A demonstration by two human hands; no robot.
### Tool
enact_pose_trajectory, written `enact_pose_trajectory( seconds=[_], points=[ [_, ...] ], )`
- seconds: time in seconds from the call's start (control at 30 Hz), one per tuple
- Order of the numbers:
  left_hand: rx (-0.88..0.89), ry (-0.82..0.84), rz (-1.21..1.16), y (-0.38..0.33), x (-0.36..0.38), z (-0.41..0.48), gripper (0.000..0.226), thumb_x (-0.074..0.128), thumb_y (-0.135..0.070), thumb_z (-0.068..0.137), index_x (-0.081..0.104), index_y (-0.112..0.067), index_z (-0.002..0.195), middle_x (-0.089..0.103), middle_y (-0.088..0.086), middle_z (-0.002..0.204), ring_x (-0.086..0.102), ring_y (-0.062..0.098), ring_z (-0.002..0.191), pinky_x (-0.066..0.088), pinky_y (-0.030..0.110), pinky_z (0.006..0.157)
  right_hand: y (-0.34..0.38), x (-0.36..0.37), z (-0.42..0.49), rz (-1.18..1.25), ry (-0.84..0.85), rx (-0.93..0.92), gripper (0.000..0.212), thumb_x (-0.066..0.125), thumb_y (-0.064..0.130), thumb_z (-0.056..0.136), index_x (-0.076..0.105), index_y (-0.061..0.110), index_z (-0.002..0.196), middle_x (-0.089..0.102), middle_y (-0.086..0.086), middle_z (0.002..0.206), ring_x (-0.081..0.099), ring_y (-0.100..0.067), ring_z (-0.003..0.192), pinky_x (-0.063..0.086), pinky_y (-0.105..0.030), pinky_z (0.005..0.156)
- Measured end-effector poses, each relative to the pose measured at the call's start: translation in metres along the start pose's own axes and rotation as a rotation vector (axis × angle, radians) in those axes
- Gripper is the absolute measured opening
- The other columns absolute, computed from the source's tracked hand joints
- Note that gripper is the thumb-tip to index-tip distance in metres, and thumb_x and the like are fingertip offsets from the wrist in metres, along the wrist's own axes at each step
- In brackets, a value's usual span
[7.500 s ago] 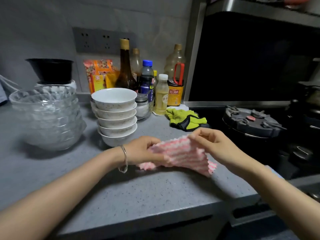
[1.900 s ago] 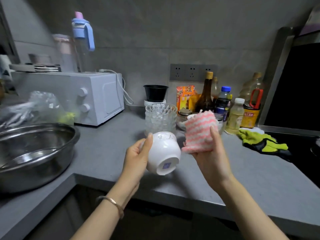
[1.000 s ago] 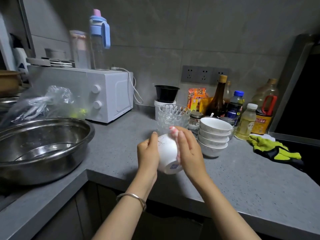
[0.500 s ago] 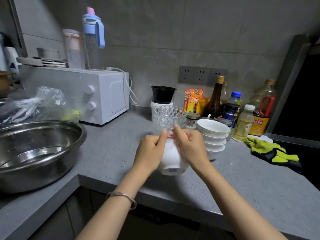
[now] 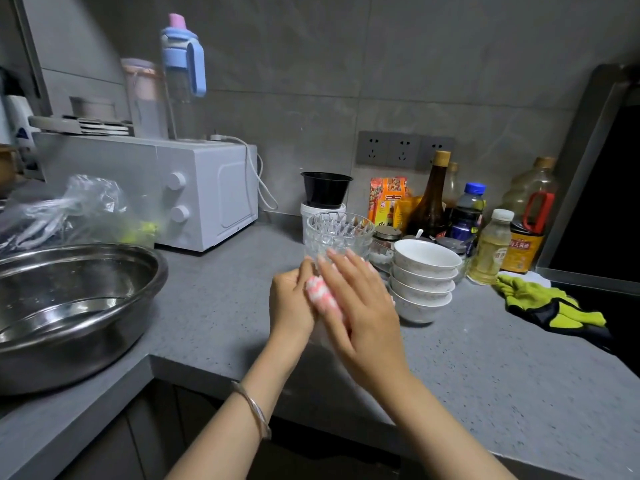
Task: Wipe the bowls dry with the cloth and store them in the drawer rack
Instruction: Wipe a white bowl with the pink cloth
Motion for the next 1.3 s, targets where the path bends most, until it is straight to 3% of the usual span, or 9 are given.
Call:
enact_pose_trajectory(
  seconds=[0.27,0.43,0.57,0.67,0.73,0.83,0.97,1.13,1.3],
  points=[
    [-0.151,-0.036,-0.173,0.002,-0.002,-0.011,0.039,0.049,-0.022,0.096,0.052,-0.011,0.058,0.055,-0.003,0.045,0.054,0.014,0.044,0.038,0.017,0.042,-0.054,0.003,0.008,0.679,0.021,0.529,0.03,0.045,0.043,0.091,0.068,0.028,0.102,0.072,0.015,0.099,0.064,0.001,0.095,0.047,-0.017,0.079],
    [-0.188,0.073,-0.142,0.004,0.0,-0.013,0.041,0.047,-0.028,0.098,0.054,-0.01,0.062,0.058,-0.004,0.046,0.055,0.005,0.042,0.039,0.013,0.041,-0.063,0.003,-0.002,0.777,0.11,0.752,0.037,0.039,0.037,0.097,0.069,0.023,0.081,0.066,0.009,0.053,0.061,0.004,0.053,0.044,-0.009,0.046],
    [0.024,0.234,0.075,-0.021,0.01,-0.008,0.048,0.046,-0.033,0.098,0.054,-0.014,0.055,0.053,-0.008,0.049,0.047,0.004,0.046,0.037,0.02,0.05,-0.062,-0.007,0.006,0.756,0.035,0.694,0.06,0.042,0.033,0.097,0.061,-0.013,0.063,0.052,-0.015,0.047,0.056,-0.003,0.047,0.043,-0.011,0.052],
    [0.191,0.257,0.287,-0.034,0.018,-0.014,0.056,0.048,-0.045,0.095,0.058,-0.022,0.045,0.052,-0.01,0.041,0.048,0.004,0.043,0.035,0.022,0.048,-0.053,-0.006,0.01,0.677,0.037,0.571,0.061,0.043,0.039,0.093,0.053,-0.002,0.049,0.049,-0.01,0.044,0.048,-0.011,0.043,0.035,-0.019,0.047],
    [0.255,0.171,0.353,-0.036,0.014,-0.017,0.052,0.045,-0.049,0.088,0.055,-0.025,0.043,0.05,-0.009,0.039,0.045,0.006,0.043,0.033,0.026,0.048,-0.049,-0.006,0.006,0.651,-0.001,0.544,0.051,0.044,0.04,0.095,0.058,0.02,0.05,0.056,0.004,0.047,0.052,-0.007,0.047,0.038,-0.021,0.048],
    [0.144,0.016,0.173,-0.026,0.0,-0.013,0.051,0.049,-0.043,0.085,0.045,-0.017,0.042,0.044,-0.006,0.042,0.043,0.013,0.046,0.033,0.03,0.051,-0.04,-0.012,-0.002,0.577,-0.062,0.441,0.03,0.039,0.043,0.098,0.068,0.034,0.098,0.07,0.01,0.094,0.064,-0.004,0.09,0.049,-0.025,0.076],
    [-0.066,-0.162,-0.03,-0.009,-0.017,-0.007,0.049,0.051,-0.029,0.094,0.043,-0.013,0.047,0.047,0.006,0.057,0.046,0.02,0.061,0.038,0.034,0.06,-0.013,-0.008,-0.019,0.279,0.036,0.198,0.044,0.028,0.04,0.1,0.038,0.031,0.142,0.029,0.009,0.152,0.023,-0.011,0.142,0.017,-0.026,0.116],
    [0.018,0.013,-0.006,-0.017,0.001,-0.012,0.056,0.048,-0.035,0.096,0.058,-0.019,0.043,0.052,-0.009,0.045,0.046,0.017,0.056,0.04,0.035,0.061,0.006,-0.013,-0.011,-0.023,0.032,0.027,0.046,0.03,0.042,0.1,0.041,0.028,0.142,0.032,0.001,0.152,0.022,-0.017,0.143,0.017,-0.039,0.117],
    [0.043,-0.047,0.016,-0.028,-0.002,-0.02,0.05,0.051,-0.027,0.097,0.049,-0.014,0.048,0.052,-0.005,0.044,0.05,0.016,0.048,0.041,0.03,0.054,-0.023,-0.02,0.007,0.45,0.004,0.357,0.034,0.035,0.041,0.097,0.056,0.037,0.123,0.058,0.019,0.125,0.05,0.0,0.12,0.042,-0.026,0.1]
  ],
)
Point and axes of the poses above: each hand's wrist, its own z-axis towards the middle knuckle, its own x-axis out of the palm, y = z × x, the point moved 9 cm from there along z, towards the middle knuckle
